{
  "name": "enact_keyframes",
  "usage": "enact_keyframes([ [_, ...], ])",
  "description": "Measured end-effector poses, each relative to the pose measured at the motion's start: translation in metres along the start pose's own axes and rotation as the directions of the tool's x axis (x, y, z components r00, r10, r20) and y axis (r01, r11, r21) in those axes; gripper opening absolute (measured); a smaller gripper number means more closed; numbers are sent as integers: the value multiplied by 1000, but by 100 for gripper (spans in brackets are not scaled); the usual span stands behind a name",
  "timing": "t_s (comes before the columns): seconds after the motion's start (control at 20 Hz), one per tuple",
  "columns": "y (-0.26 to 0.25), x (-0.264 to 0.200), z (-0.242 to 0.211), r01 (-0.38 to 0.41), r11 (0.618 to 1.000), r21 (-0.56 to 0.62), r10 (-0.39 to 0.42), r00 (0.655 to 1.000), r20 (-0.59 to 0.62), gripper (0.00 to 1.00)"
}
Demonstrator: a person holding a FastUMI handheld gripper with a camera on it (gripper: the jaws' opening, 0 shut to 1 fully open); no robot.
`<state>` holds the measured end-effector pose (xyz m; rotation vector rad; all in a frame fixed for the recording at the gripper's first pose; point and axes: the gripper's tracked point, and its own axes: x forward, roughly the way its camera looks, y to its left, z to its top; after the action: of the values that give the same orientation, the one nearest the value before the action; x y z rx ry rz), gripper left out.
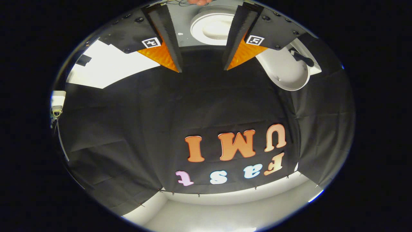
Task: Open the toilet lid.
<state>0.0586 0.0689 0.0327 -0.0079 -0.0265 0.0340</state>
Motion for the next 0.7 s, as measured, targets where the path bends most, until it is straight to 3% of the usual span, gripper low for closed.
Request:
enact_keyframes([
  [0.1, -18, -2, -4, 6, 1000, 1, -6, 1000, 5, 81],
  [0.3, -23, -25, -10, -58, 998, 8, 57, 996, 71, 81],
  [0.45, -34, -37, -1, -9, 999, -38, 16, 984, 175, 81],
  [0.7, -47, -41, -38, 82, 996, -17, -81, 995, 66, 82],
])
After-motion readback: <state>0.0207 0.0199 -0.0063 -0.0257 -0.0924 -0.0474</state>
